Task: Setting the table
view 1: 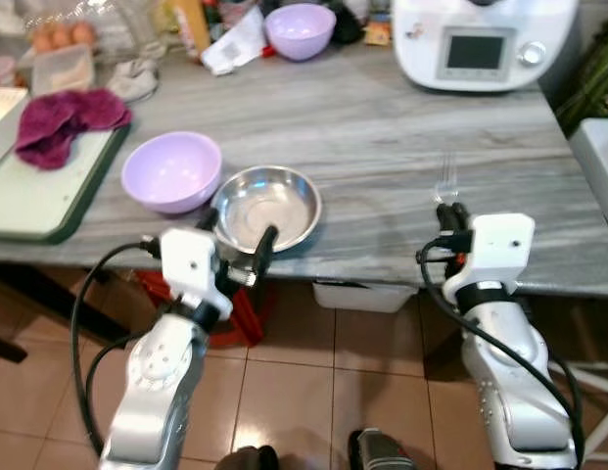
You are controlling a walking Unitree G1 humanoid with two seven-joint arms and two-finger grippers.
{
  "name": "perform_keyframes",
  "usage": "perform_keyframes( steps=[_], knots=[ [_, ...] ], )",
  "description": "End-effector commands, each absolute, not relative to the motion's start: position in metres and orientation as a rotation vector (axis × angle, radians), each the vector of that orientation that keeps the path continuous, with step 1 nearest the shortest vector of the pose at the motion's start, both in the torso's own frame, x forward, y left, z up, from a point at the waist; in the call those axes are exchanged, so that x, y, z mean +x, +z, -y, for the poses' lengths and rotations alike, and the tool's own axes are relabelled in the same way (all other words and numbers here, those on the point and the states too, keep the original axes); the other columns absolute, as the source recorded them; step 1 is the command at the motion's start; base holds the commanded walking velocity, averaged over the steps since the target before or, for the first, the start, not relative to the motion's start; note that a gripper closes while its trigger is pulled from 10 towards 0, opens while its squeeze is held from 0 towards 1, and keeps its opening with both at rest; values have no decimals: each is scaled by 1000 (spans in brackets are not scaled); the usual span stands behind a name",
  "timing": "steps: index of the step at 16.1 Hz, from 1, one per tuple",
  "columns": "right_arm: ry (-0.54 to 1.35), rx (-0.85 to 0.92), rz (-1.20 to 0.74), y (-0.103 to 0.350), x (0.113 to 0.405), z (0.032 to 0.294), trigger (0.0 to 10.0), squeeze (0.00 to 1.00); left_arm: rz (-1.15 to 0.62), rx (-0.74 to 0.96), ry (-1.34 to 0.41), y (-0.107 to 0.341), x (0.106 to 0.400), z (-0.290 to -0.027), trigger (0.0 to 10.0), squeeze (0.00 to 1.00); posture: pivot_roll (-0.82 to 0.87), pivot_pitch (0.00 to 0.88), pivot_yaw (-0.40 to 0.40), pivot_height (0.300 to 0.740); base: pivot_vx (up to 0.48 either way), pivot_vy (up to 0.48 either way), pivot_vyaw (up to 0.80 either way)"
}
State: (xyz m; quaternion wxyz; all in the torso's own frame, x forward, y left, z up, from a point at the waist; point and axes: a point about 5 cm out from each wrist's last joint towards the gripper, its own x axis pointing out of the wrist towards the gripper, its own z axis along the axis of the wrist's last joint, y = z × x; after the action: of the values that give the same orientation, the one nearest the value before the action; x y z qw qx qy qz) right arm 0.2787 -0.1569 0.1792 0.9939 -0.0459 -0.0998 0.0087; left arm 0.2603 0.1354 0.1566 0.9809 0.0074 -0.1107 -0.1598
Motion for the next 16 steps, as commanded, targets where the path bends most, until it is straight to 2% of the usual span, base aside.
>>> perform_keyframes(
  steps=[1,4,6,13,16],
  knots=[
    [36,-83,208,180,278,153,10000,0,203,70,-318,153,254,-144,10000,0,-155,227,43,740,0,0,0],
    [49,-63,205,182,283,151,10000,0,152,164,-304,142,242,-163,10000,0,-147,233,41,740,0,0,0],
    [53,-24,195,183,289,147,10000,0,130,189,-299,135,240,-165,10000,0,-145,237,38,740,0,0,0],
    [18,69,203,195,316,129,10000,0,136,151,-242,134,248,-157,10000,0,-140,236,31,740,0,0,0],
    [-30,160,112,181,324,129,10000,0,129,129,-252,132,247,-152,10000,0,-136,236,30,740,0,0,0]
  ],
)
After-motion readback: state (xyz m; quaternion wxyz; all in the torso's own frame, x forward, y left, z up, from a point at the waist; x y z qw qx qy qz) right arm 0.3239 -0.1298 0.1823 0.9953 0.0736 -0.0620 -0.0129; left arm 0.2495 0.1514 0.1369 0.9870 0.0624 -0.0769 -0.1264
